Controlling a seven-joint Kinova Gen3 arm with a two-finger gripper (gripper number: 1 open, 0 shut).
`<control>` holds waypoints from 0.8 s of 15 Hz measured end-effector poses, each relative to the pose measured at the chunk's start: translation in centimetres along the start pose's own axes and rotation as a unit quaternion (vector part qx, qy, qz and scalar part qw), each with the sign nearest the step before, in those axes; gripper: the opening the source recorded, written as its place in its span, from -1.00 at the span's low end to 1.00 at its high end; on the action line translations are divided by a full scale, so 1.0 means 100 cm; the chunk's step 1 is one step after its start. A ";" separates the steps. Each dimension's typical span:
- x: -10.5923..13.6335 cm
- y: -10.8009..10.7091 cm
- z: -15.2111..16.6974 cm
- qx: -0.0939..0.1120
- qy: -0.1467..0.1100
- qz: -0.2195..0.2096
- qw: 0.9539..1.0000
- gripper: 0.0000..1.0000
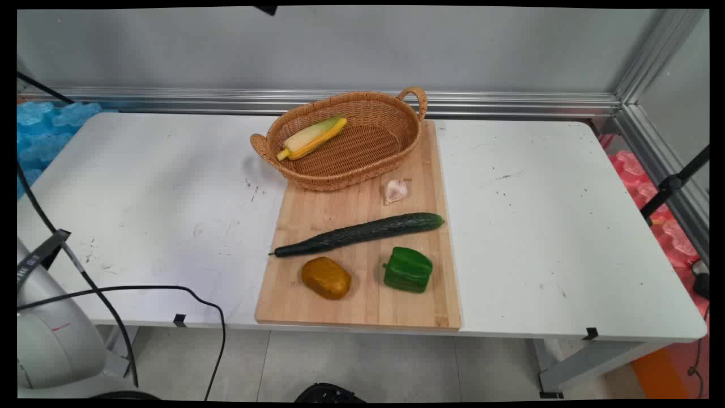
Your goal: Pick up the potato from the cutting board
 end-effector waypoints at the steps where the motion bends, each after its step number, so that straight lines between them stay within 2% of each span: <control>1: -0.001 0.000 0.001 0.001 -0.004 -0.001 1.000 1.00; 5: -0.012 0.004 0.017 0.006 -0.049 -0.007 0.999 1.00; 7: -0.018 0.009 0.031 0.003 -0.083 -0.002 0.997 1.00; 10: -0.031 0.019 0.054 -0.015 -0.136 0.024 0.990 1.00; 12: -0.041 0.024 0.069 -0.030 -0.167 0.047 0.984 1.00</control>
